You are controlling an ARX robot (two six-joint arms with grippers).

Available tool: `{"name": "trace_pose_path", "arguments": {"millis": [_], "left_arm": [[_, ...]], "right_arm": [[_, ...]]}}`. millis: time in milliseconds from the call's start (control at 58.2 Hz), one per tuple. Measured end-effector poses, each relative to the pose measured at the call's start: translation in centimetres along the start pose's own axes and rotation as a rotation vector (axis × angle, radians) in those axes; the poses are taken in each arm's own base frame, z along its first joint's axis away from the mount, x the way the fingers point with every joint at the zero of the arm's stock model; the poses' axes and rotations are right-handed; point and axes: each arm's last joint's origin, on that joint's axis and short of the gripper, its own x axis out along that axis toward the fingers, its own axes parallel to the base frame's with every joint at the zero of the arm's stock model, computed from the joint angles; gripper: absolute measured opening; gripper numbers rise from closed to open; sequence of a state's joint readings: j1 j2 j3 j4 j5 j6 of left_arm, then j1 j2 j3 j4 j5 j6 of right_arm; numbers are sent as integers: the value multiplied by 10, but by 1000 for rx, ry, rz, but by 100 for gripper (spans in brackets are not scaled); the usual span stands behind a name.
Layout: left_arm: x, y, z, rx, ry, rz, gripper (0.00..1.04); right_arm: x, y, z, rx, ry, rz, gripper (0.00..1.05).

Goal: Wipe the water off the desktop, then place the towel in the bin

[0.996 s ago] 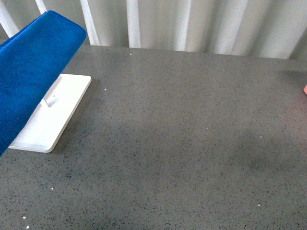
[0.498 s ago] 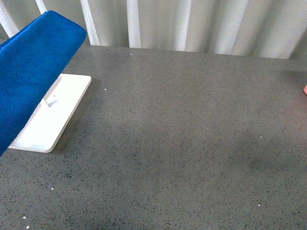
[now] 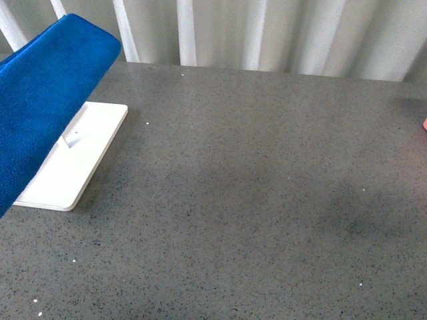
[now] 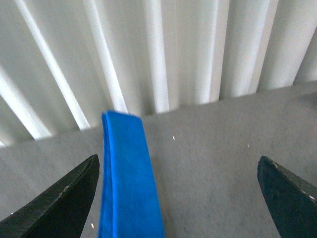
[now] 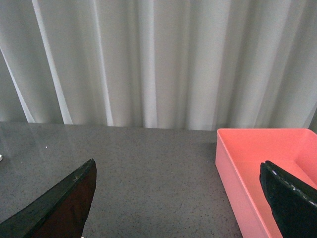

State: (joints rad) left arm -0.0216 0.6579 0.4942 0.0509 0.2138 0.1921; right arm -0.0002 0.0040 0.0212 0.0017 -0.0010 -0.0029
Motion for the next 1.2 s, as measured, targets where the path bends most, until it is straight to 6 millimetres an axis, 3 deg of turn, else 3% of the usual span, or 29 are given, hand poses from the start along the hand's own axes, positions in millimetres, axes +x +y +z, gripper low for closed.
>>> {"name": "trace_pose_path", "arguments": {"millis": [52,120,292,412,601,876,1203], "left_arm": [[19,3,20,27,-17,-17,98],[58,6,40,38,42,-43,98],[140,4,52,58,210,-102,98],[204,2,34,76,369,-144,98],[263,3,-13,142,549,-80,98],[298,22,-44,168,627,54,98],[307,38,-66,163,711,122,98]], "right_arm": [[0,0,0,0,0,1,98],[0,0,0,0,0,0,98],[0,0,0,0,0,0,98],[0,0,0,0,0,0,98],[0,0,0,0,0,0,98],[0,0,0,0,0,0,98],[0,0,0,0,0,0,98]]}}
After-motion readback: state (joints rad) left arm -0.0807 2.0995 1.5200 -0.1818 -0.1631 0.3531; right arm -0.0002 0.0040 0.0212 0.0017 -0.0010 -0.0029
